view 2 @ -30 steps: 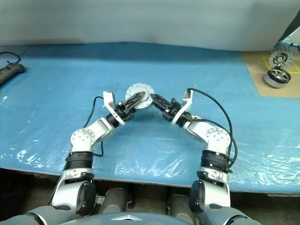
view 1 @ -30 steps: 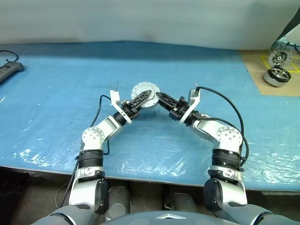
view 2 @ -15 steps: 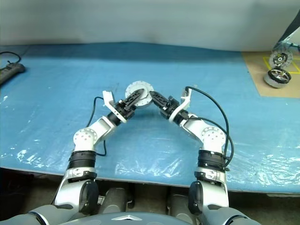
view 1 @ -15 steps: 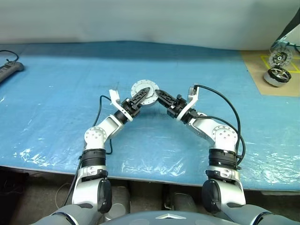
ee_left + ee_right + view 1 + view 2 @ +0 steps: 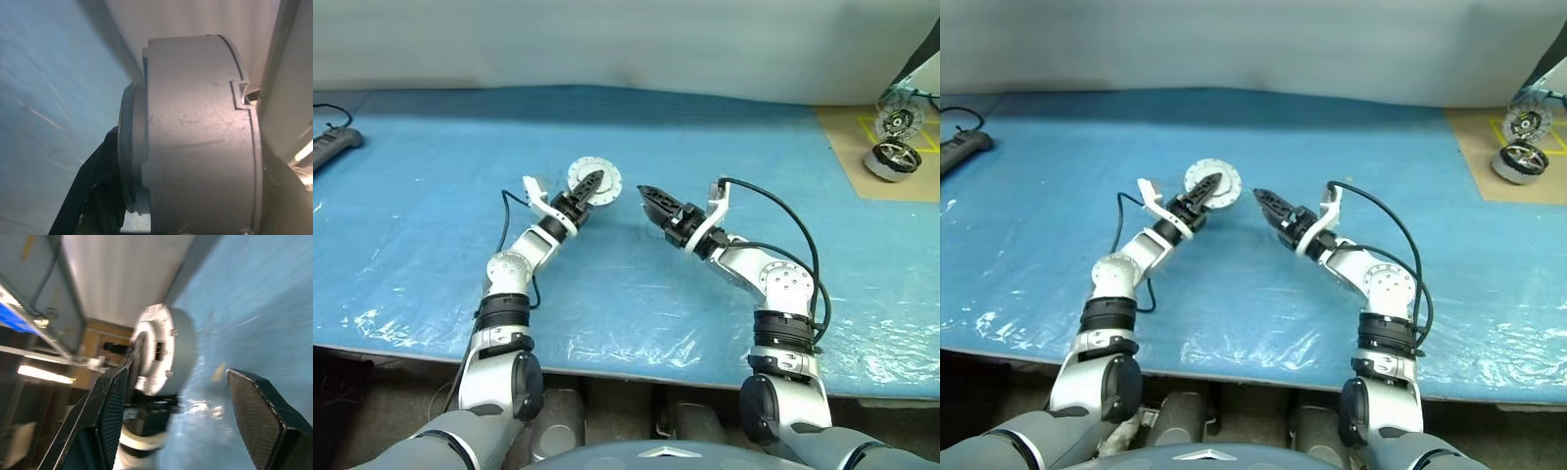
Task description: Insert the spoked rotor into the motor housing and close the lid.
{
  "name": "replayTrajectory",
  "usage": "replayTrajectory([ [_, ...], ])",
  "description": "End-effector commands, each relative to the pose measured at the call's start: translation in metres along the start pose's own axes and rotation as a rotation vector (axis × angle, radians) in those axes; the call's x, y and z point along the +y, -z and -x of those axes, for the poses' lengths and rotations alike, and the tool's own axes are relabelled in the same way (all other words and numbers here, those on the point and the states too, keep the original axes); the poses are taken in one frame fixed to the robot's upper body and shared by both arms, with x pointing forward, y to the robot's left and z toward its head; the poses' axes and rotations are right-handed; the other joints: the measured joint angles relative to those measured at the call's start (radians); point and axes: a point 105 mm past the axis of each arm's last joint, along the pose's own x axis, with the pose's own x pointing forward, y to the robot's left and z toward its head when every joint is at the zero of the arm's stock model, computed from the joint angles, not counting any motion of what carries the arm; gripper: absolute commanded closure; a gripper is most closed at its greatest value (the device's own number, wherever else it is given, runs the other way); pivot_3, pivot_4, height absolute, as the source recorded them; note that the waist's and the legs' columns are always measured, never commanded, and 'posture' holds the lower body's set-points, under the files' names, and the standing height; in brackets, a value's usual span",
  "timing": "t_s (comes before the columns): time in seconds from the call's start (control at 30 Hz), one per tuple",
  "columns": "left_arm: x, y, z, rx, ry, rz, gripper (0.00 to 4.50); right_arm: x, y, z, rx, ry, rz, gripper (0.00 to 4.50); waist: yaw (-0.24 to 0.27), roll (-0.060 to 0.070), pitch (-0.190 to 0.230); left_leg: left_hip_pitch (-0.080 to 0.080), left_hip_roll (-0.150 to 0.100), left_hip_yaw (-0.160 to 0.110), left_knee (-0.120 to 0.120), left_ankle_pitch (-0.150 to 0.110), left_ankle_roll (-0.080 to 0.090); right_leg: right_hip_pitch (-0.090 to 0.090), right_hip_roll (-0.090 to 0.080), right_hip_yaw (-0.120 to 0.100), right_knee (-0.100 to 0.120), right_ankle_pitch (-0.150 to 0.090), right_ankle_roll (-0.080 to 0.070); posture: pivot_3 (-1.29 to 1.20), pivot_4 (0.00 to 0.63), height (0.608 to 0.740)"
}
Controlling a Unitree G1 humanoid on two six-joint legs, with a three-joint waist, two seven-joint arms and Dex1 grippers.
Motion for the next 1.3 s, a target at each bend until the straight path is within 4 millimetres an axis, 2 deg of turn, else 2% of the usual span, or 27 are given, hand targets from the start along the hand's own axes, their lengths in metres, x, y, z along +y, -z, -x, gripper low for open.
replayTrajectory([
  [0.03, 0.001, -0.035, 0.001, -0.109, -0.002, -0.112, 1.88, -0.004, -0.001, 0.008, -0.006, 0.042, 0.138, 1.13, -0.003, 0.0, 0.0, -0.001, 0.0, -0.002, 0.001, 0.0, 0.0, 0.0, 0.0, -0.001, 0.0, 0.0, 0.0, 0.0, 0.15, 0.74],
  [0.17, 0.016, -0.035, 0.004, -0.082, -0.045, -0.163, 1.88, 0.005, 0.006, 0.014, 0.014, 0.004, 0.197, 1.13, 0.0, 0.0, 0.0, -0.005, -0.001, -0.008, 0.004, 0.0, 0.0, 0.0, 0.0, -0.006, 0.001, 0.0, 0.0, 0.0, 0.15, 0.74],
  [0.33, 0.025, -0.027, 0.005, -0.05, -0.076, -0.167, 1.88, 0.002, 0.012, 0.011, 0.031, 0.019, 0.208, 1.13, 0.005, 0.0, 0.0, -0.005, 0.001, -0.012, 0.008, 0.0, 0.0, 0.006, -0.002, -0.013, 0.001, 0.0, 0.0, 0.0, 0.15, 0.74],
  [0.5, 0.037, -0.033, 0.009, -0.066, -0.138, -0.181, 1.88, 0.002, 0.015, 0.008, 0.041, 0.023, 0.21, 1.13, 0.001, 0.0, 0.0, -0.004, 0.002, -0.012, 0.009, 0.0, 0.0, 0.006, -0.002, -0.013, 0.001, 0.002, -0.003, 0.0, 0.15, 0.74],
  [0.63, 0.04, -0.037, 0.013, -0.069, -0.143, -0.202, 0.75, 0.0, 0.016, 0.008, 0.045, 0.024, 0.209, 1.1, -0.001, 0.0, 0.0, -0.003, 0.002, -0.012, 0.009, 0.0, 0.0, 0.006, -0.002, -0.014, 0.001, 0.002, -0.003, 0.0, 0.15, 0.74],
  [0.7, 0.042, -0.041, 0.014, -0.071, -0.16, -0.225, 0.03, 0.001, 0.016, 0.009, 0.048, 0.019, 0.212, 1.1, -0.002, 0.0, 0.0, -0.003, 0.002, -0.012, 0.009, 0.0, 0.0, 0.006, -0.002, -0.014, 0.001, 0.002, -0.004, 0.0, 0.15, 0.74],
  [0.8, 0.046, -0.052, 0.019, -0.088, -0.204, -0.321, 0.01, 0.001, 0.016, 0.008, 0.047, 0.016, 0.217, 1.1, -0.003, 0.0, 0.0, -0.002, 0.002, -0.011, 0.009, 0.0, 0.001, 0.006, -0.002, -0.014, 0.001, 0.003, -0.005, 0.0, 0.15, 0.74],
  [0.9, 0.044, -0.068, 0.028, -0.081, -0.194, -0.43, 0.01, 0.002, 0.017, 0.009, 0.055, 0.014, 0.254, 1.1, -0.003, 0.0, 0.0, -0.002, 0.003, -0.011, 0.009, 0.0, 0.001, 0.006, -0.002, -0.014, 0.001, 0.003, -0.005, 0.0, 0.15, 0.74],
  [0.97, 0.044, -0.073, 0.032, -0.077, -0.194, -0.454, 0.01, 0.002, 0.018, 0.01, 0.061, 0.015, 0.268, 1.1, -0.002, 0.0, 0.0, -0.002, 0.003, -0.011, 0.009, 0.0, 0.001, 0.006, -0.002, -0.014, 0.001, 0.003, -0.005, 0.0, 0.15, 0.74],
  [1.17, 0.038, -0.09, 0.048, -0.013, -0.141, -0.669, 0.01, 0.0, 0.02, 0.011, 0.063, 0.028, 0.273, 1.1, -0.001, 0.0, 0.0, -0.002, 0.003, -0.011, 0.009, 0.0, 0.001, 0.006, -0.002, -0.014, 0.002, 0.003, -0.005, 0.0, 0.15, 0.74],
  [1.27, 0.017, -0.092, 0.045, -0.022, -0.063, -0.791, 0.01, 0.003, 0.008, 0.015, 0.004, 0.072, 0.428, 1.1, 0.001, 0.0, 0.0, -0.002, 0.003, -0.011, 0.009, 0.001, 0.001, 0.006, -0.002, -0.014, 0.002, 0.003, -0.005, 0.0, 0.15, 0.74],
  [1.3, 0.01, -0.092, 0.043, -0.041, -0.045, -0.826, 0.01, 0.004, 0.005, 0.017, -0.018, 0.099, 0.53, 1.1, 0.002, 0.0, 0.0, -0.003, 0.003, -0.011, 0.009, 0.001, 0.001, 0.006, -0.002, -0.014, 0.002, 0.003, -0.005, 0.0, 0.15, 0.74],
])
